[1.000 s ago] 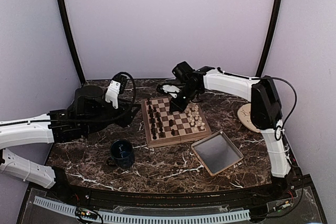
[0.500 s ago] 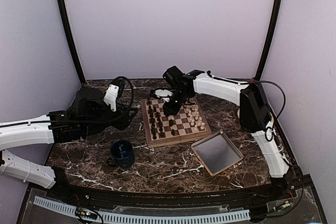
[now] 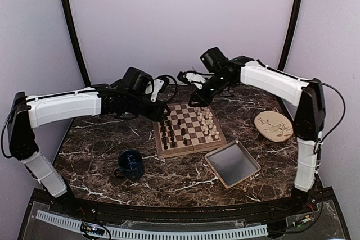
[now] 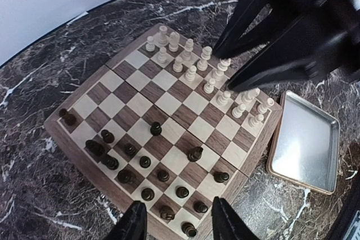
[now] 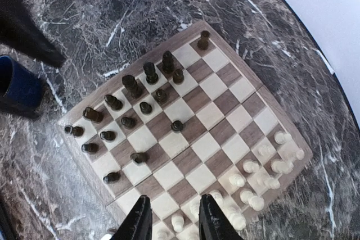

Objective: Set up the chess pieces on the board
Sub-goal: Place the pawn on the chessboard.

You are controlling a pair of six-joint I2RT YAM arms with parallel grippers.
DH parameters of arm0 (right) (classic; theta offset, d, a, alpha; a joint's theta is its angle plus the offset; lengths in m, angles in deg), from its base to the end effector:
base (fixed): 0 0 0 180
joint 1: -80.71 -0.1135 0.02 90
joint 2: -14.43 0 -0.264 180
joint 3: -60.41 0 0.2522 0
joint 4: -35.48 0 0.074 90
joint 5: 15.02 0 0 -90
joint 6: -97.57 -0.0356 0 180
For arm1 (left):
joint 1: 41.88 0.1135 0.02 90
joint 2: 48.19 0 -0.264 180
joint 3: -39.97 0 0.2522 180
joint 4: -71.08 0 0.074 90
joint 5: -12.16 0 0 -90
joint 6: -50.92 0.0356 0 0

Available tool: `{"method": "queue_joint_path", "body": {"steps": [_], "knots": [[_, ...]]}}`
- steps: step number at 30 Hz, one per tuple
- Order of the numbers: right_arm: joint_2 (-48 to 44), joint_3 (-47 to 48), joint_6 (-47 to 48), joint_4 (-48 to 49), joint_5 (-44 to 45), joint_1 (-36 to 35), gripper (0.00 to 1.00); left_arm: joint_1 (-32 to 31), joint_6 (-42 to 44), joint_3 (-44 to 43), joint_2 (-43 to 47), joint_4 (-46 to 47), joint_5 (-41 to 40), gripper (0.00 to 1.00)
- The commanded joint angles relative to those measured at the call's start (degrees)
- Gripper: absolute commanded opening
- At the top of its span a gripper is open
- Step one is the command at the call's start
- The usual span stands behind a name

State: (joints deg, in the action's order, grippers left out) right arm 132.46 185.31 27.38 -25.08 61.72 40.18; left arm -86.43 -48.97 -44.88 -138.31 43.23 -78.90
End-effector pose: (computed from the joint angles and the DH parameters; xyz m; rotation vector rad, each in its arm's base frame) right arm 0.3434 0.3043 0.2891 -1.3520 2.1343 0.4376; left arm 0.2595 -0.2545 0.2945 0.6438 2.1002 -0.5261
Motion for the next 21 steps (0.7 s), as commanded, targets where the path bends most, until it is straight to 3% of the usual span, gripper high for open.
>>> {"method": "queue_joint_path", "body": {"steps": [1, 11, 15, 21], "knots": [[-14.7, -15.4, 0.1, 5.8, -5.7, 5.3, 0.3, 0.3, 4.3, -9.7, -8.0, -9.5, 5.5, 0.4], [-47.2, -55.3, 2.5, 21.1, -8.5, 14.9, 0.37, 0.9, 8.2, -28.9, -26.2, -17.8, 5.3, 0.41], [-53.7, -63.0, 1.7, 25.5, -12.4, 20.7, 0.42, 1.3, 9.0, -35.9, -32.4, -21.6, 5.4, 0.41], [-55.0, -64.9, 2.0, 26.6, -14.5, 24.6, 0.43, 1.3, 9.8, -40.5, -37.4, -22.6, 3.4, 0.42]]}}
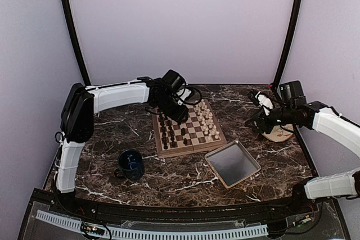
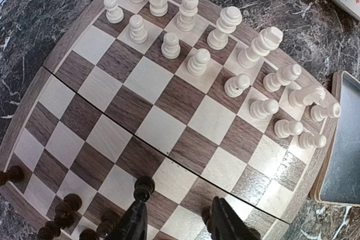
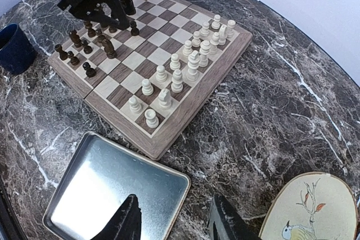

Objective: Set up the chess pieces on the board
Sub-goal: Place the pawn on the chessboard, then pick up the pawn from the chessboard.

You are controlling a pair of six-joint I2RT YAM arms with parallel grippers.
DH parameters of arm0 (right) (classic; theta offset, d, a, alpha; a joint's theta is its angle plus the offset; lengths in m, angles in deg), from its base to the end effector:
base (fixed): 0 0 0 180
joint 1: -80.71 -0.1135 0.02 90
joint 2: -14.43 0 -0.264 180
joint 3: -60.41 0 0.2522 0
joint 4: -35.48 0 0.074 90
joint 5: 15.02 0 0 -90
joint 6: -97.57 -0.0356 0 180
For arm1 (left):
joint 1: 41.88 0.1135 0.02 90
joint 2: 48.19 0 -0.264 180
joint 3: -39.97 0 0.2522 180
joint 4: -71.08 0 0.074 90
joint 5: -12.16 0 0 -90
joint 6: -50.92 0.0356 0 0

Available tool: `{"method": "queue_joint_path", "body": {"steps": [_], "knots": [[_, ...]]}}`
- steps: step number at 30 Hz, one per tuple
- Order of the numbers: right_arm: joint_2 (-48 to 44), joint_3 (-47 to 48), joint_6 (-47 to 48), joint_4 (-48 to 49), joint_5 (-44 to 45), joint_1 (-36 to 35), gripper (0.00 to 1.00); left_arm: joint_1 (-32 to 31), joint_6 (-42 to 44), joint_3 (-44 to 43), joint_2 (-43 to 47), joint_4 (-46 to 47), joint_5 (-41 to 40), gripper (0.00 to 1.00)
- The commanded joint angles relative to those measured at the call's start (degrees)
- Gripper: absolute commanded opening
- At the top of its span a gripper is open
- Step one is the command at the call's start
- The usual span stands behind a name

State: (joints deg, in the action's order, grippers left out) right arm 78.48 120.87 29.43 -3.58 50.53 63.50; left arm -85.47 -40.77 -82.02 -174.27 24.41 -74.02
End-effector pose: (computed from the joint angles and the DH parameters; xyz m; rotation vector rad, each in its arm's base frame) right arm 0.2196 0.0834 0.2630 -0.9599 2.0621 0.4499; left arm 0.3578 -0.3439 0.2241 0.9223 2.3259 -0.4203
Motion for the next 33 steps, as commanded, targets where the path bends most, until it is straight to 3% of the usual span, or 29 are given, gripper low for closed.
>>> {"method": "queue_joint_path", "body": {"steps": [1, 8, 18, 29, 33], "knots": [[-1.1, -0.5, -0.1, 5.2, -3.6, 1.4, 0.42, 0.4, 1.7, -4.1, -2.2, -4.4, -2.2, 0.42], [0.4, -0.6, 0.6, 5.2, -4.1, 1.8, 0.42, 0.4, 2.5, -4.5, -4.4, -5.7, -3.8, 0.42], [2.1, -0.3, 1.0, 5.1, -4.3, 1.7, 0.42, 0.4, 2.4, -4.7, -5.8, -4.3, -6.7, 0.33], [3.5, 0.1, 1.1, 5.1, -4.2, 1.8, 0.42, 0.4, 2.6, -4.5, -0.1, 0.6, -3.8, 0.28], [4.2, 0.1, 1.0, 5.1, -4.3, 1.8, 0.42, 0.4, 3.3, -4.3, 0.9, 1.2, -4.9, 0.32]]}}
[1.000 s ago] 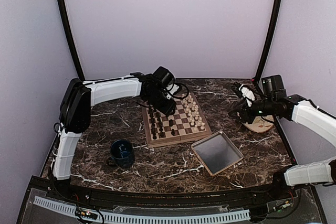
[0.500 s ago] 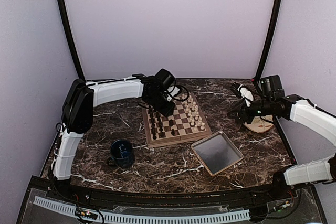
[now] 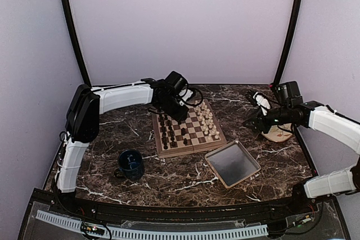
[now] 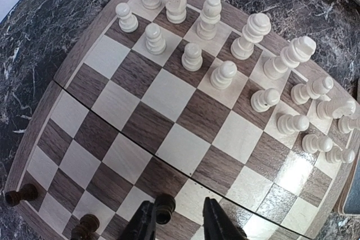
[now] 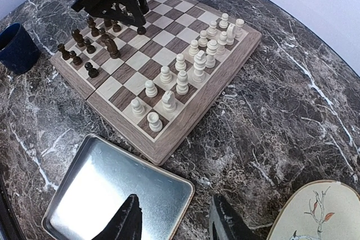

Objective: Set up the chess pieces on the board
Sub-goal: Pick up the pawn from the chessboard.

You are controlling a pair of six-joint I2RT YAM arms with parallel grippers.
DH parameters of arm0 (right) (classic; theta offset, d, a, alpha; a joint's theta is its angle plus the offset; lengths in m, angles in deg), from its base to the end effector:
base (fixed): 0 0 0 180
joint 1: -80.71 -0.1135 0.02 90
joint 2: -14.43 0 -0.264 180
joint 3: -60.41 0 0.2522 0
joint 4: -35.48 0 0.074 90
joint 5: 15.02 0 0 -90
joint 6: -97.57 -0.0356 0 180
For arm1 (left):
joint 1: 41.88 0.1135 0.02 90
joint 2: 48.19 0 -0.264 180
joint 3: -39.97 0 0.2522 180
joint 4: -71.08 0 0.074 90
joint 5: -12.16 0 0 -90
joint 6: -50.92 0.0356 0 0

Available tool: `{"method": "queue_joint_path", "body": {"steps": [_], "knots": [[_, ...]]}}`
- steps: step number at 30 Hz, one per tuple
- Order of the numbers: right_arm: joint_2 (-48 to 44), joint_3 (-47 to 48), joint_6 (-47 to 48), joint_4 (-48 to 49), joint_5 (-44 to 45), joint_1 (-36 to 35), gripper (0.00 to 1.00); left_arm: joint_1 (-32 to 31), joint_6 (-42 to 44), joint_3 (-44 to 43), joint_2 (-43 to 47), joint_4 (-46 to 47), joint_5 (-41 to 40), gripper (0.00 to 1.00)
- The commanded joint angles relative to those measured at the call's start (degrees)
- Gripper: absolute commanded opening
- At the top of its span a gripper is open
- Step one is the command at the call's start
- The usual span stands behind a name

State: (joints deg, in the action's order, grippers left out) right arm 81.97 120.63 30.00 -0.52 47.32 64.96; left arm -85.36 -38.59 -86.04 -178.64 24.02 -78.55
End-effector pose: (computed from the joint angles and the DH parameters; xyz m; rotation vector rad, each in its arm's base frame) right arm 0.2323 0.0827 0.2529 -0.9655 2.0560 0.4983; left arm 0.3711 -0.3513 0.2091 0.9290 2.3156 -0.3049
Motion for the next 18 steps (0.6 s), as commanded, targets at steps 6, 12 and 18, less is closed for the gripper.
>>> {"method": "queue_joint_path", "body": {"steps": [6, 12, 18], "knots": [[1.7, 0.7, 0.6, 2.0, -1.4, 0.3, 0.42, 0.8, 1.1, -1.0, 2.3, -2.2, -2.8, 0.42], [2.0, 0.8, 0.6, 1.9, -1.6, 0.3, 0.42, 1.2, 0.7, -0.5, 0.9, -2.8, -1.6, 0.39], [1.8, 0.7, 0.6, 1.9, -1.5, 0.3, 0.41, 1.4, 0.5, -0.9, -0.1, -2.5, -0.2, 0.34]]}}
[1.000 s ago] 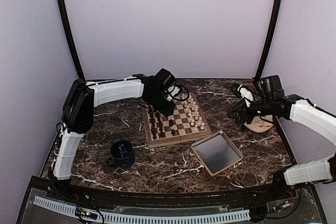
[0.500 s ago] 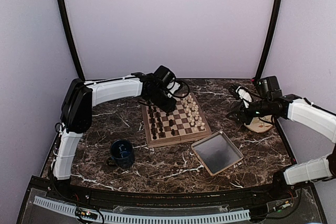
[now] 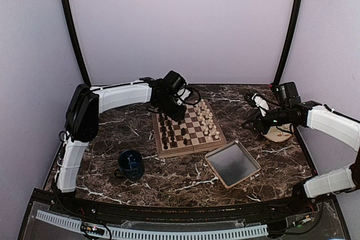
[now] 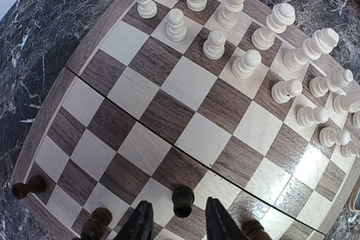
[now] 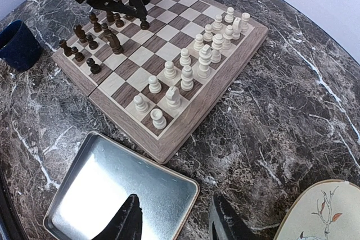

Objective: Set up the chess pieces on the board
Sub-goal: Pick up the pawn from the chessboard.

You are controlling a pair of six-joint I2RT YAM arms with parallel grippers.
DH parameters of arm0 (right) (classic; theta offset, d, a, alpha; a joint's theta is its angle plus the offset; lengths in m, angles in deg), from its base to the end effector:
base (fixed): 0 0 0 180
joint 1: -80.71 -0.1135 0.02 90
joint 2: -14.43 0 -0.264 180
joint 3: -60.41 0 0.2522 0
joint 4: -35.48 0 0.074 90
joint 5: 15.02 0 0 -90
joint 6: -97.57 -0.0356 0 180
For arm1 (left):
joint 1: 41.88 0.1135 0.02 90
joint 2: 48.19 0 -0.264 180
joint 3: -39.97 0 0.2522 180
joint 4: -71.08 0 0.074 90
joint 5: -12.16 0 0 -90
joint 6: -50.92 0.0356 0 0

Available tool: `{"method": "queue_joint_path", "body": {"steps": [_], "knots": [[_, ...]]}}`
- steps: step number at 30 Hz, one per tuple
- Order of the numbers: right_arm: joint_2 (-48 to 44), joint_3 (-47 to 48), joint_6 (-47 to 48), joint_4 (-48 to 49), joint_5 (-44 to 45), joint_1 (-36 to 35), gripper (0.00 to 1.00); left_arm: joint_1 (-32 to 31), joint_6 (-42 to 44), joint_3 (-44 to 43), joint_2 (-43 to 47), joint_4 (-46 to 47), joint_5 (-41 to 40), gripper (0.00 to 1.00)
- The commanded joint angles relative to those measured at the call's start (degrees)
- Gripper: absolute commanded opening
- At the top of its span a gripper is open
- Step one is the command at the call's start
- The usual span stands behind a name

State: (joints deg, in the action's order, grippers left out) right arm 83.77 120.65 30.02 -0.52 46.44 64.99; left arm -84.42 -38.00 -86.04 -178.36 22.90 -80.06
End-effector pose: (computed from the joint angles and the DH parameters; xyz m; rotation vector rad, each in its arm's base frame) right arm 0.2362 0.0842 0.2461 -0.9737 2.0801 0.5246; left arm 0.3758 -0.3430 0.2102 0.9141 2.3287 -0.2566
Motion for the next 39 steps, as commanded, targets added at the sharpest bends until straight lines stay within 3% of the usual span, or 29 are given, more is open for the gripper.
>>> {"method": "queue_joint_path", "body": {"steps": [1, 8, 22, 39], "knots": [[0.0, 0.6, 0.6, 1.8, -0.5, 0.3, 0.41, 0.5, -0.1, -1.0, -0.6, -1.3, 1.5, 0.34], [0.0, 0.5, 0.6, 1.9, -0.5, 0.3, 0.41, 0.6, -0.2, -1.2, -2.0, -1.4, 2.0, 0.32], [0.4, 0.6, 0.9, 1.8, -0.4, 0.3, 0.39, 0.8, 0.9, -6.0, -2.0, -3.2, 2.6, 0.06], [1.3, 0.7, 1.0, 1.9, -0.3, 0.3, 0.38, 6.9, 3.2, -7.3, -1.9, -7.1, 1.5, 0.07]]}}
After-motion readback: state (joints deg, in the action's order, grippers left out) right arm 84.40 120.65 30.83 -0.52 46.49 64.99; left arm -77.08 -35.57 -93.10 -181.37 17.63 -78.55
